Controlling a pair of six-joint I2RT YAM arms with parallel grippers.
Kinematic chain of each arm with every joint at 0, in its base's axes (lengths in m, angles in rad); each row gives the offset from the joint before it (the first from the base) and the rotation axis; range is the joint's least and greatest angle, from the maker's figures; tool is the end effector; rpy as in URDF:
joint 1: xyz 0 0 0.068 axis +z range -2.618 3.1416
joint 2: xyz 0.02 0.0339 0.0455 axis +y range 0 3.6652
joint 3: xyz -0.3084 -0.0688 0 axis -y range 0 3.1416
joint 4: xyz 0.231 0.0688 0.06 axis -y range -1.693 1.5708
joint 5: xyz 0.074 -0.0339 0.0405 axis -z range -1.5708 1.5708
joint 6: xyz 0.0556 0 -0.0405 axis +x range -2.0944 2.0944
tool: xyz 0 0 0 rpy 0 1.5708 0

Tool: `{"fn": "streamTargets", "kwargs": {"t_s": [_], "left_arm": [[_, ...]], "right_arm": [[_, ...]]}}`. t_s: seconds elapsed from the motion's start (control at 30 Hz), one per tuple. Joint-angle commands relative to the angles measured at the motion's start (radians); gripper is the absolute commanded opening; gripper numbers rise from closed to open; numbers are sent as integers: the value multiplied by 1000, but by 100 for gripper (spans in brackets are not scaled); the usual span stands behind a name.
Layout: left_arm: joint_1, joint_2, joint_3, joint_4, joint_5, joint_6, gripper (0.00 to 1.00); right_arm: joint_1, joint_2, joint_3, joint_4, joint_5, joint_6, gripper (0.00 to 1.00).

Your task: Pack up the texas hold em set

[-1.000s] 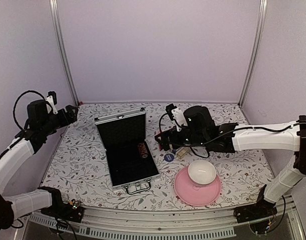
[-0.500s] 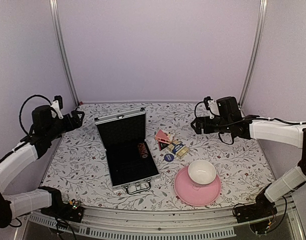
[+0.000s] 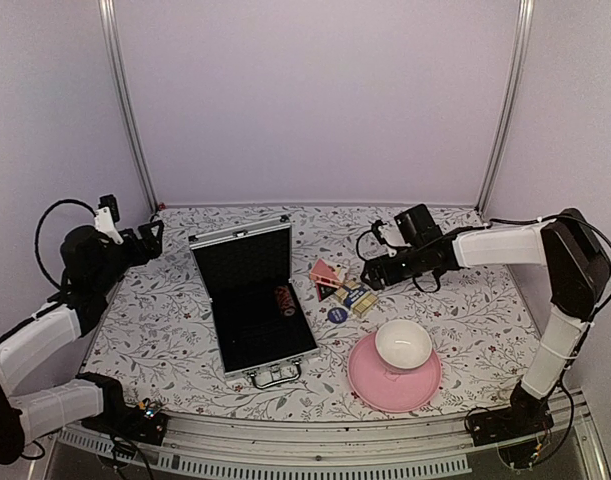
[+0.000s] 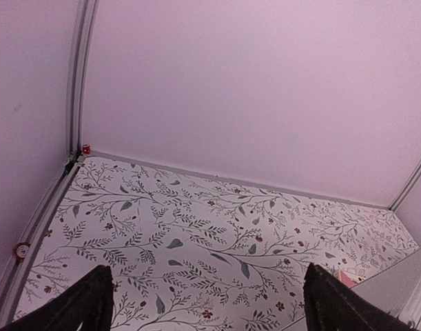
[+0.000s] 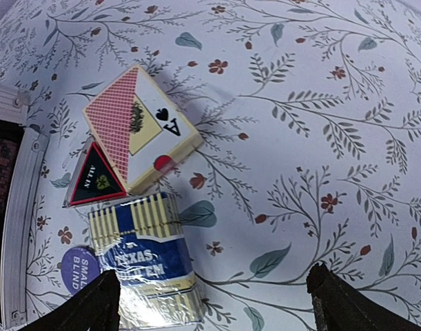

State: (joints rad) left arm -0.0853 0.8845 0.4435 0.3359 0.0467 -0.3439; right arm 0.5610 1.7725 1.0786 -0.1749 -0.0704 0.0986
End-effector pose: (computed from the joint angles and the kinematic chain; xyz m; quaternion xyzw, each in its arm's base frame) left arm 0.1870 -0.0186 0.2941 -0.0803 0.7389 -0.1594 0.6498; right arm 0.3208 0.2062 0.2152 -0.2268 0.9107 0.1425 0.3144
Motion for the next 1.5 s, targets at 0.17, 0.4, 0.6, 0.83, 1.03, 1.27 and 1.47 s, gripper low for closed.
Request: {"fn": "streamTargets", "kwargs": {"t_s": [0.17, 0.4, 0.6, 0.83, 1.03, 1.27, 1.47], "left_arm": [[-10, -21, -42, 40, -70, -3, 97], [-11, 26, 6, 33, -57, 10, 97], [-10, 25, 19, 27, -54, -7, 97], [-9, 22, 51, -21, -50, -6, 97], [-10, 26, 78, -55, -48, -6, 97], [-10, 35, 112, -95, -37, -10, 97], [-10, 35, 157, -149, -29, -19, 97]], "right_arm": [[101, 64, 45, -30, 12, -52, 97], [128, 101, 49, -32, 42, -59, 98], [137, 133, 52, -45, 72, -64, 98], [157, 158, 56, -49, 93, -86, 98], [157, 180, 61, -48, 95, -88, 95], [157, 194, 55, -48, 95, -123, 87], [158, 171, 48, -31, 80, -112, 78]]}}
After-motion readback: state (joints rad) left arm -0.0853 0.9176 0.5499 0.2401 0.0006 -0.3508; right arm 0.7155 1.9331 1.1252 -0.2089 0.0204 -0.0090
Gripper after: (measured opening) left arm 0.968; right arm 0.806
